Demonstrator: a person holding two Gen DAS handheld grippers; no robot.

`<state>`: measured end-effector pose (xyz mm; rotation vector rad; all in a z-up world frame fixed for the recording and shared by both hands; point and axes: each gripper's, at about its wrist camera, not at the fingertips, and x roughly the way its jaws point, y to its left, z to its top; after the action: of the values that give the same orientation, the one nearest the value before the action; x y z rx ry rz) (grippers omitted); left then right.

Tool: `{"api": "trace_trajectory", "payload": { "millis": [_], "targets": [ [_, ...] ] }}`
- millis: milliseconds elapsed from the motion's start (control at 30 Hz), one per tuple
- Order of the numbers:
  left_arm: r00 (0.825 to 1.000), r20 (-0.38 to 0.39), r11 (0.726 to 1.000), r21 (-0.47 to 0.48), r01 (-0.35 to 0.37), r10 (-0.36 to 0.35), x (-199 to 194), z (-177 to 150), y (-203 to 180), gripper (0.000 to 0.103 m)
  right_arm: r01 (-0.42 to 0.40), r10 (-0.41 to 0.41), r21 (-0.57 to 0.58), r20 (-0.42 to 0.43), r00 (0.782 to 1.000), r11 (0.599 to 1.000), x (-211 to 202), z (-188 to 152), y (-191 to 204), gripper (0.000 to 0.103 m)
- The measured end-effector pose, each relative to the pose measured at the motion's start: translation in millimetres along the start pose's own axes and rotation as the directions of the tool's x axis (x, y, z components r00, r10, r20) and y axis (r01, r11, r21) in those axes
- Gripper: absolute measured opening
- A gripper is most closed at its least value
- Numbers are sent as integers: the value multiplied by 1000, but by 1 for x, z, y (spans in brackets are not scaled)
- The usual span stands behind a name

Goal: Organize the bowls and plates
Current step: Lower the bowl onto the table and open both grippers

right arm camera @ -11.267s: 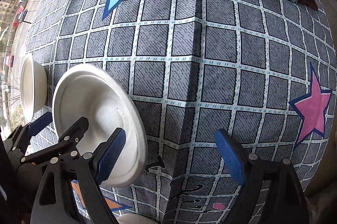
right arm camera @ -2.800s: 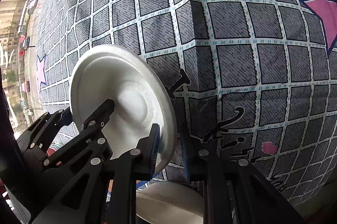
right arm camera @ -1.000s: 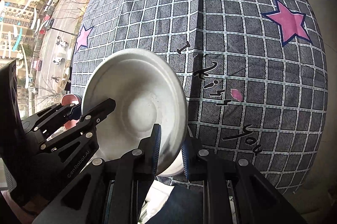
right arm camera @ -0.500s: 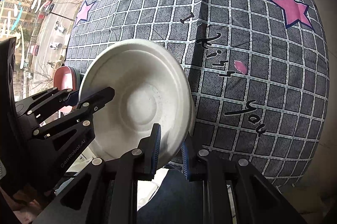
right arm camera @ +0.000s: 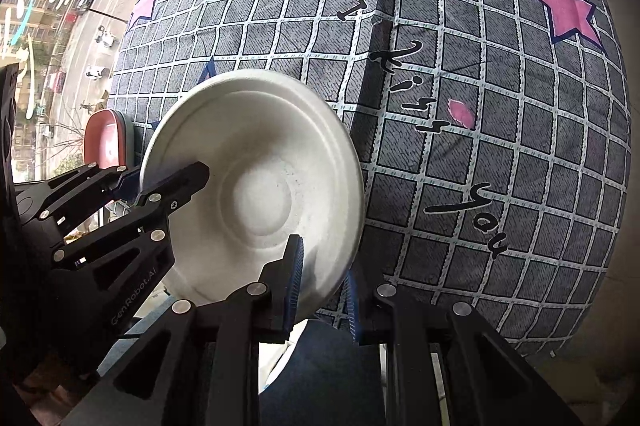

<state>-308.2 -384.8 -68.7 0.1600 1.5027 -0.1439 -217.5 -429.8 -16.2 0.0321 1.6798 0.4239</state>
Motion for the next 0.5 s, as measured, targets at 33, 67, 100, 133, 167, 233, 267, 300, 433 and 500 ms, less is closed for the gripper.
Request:
{"api": "trace_trajectory", "payload": {
  "millis": [33,67,100,133,167,233,267,300,433,500],
  "targets": [
    [1000,-5,1000,-1,0,0,2,0,0,21,4,-4,-3,-4,1000,1000,1,0,1,21],
    [1000,-10,1000,-1,1,-1,3,-1,0,21,9,-9,-4,-8,1000,1000,5,1,3,21],
    [1000,-15,1000,-2,3,-3,5,-1,0,22,12,-12,-6,-13,1000,1000,9,1,3,21],
    [1000,-20,1000,-3,4,-4,6,-2,0,22,16,-16,-7,-18,1000,1000,10,1,4,21],
    [1000,-25,1000,-3,3,-3,7,-2,0,23,20,-20,-8,-22,1000,1000,13,1,5,21],
    [1000,-27,1000,-3,0,-1,8,-2,0,23,25,-26,-10,-23,999,1000,15,-1,6,21],
    [1000,-30,1000,-3,-3,3,8,-2,0,25,26,-26,-12,-25,999,1000,15,-2,6,21],
    [999,-33,1000,-1,-11,11,9,-3,1,29,25,-25,-12,-26,999,1000,15,-2,7,22],
    [999,-23,999,-9,-34,34,7,-3,4,63,41,-41,-15,-25,999,999,6,4,8,23],
    [999,-11,999,-12,-47,47,4,-3,6,75,49,-49,-12,-15,999,999,0,8,6,54]
  ]
}}
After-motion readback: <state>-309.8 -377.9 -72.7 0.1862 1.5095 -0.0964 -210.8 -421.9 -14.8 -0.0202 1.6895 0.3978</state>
